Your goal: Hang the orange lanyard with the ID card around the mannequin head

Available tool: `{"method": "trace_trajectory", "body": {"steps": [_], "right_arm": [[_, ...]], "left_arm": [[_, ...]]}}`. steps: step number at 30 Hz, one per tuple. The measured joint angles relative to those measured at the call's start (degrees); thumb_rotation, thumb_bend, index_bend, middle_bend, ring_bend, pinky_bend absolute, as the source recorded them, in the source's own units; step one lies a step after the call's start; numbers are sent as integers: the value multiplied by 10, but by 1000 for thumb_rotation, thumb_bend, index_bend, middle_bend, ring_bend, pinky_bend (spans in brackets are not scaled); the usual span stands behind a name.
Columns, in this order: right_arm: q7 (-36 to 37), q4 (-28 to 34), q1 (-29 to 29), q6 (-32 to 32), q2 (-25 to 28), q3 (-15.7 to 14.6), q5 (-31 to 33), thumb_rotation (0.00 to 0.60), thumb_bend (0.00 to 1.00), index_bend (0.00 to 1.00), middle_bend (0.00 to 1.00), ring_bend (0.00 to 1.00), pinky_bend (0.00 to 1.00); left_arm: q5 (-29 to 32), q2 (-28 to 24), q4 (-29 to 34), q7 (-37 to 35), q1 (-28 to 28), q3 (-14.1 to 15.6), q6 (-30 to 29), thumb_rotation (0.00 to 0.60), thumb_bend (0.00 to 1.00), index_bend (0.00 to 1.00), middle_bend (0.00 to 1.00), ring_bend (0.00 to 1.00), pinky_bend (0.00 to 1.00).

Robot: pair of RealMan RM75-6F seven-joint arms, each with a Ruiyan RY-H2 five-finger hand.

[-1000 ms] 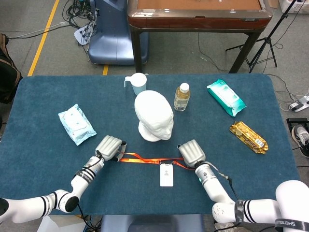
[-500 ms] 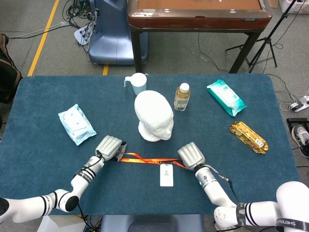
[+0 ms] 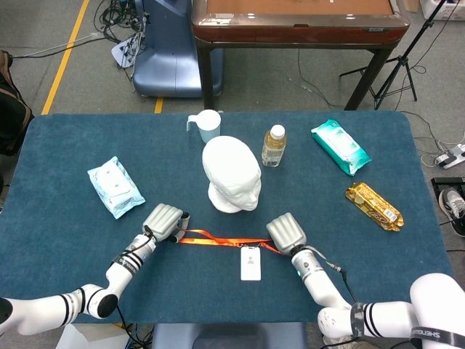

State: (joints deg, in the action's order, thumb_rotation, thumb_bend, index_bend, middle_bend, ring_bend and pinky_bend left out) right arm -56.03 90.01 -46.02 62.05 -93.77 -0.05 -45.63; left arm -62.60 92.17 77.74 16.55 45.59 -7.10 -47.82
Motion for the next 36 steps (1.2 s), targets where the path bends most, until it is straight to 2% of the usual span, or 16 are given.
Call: {"method": "trace_trajectory", "body": {"steps": [6,20,36], "right_arm": [[-2,-2,0,0,2,2,8,600,465,602,1000,1000,1000],[18,40,26,16,57,-17,-3,600,466,607,1000,1000,1000],[37,41,30,8,63,-5,-5,600,449,605,1000,1000,1000]], "left_arm": [[-5,-2,3,-6,0,0,0,600,435,588,1000,941,886],[-9,8,22,0,7,5,8,600,436,588,1000,941,886],[19,44,3,8,30,-15,19,600,436,588,1000,941,886]]}}
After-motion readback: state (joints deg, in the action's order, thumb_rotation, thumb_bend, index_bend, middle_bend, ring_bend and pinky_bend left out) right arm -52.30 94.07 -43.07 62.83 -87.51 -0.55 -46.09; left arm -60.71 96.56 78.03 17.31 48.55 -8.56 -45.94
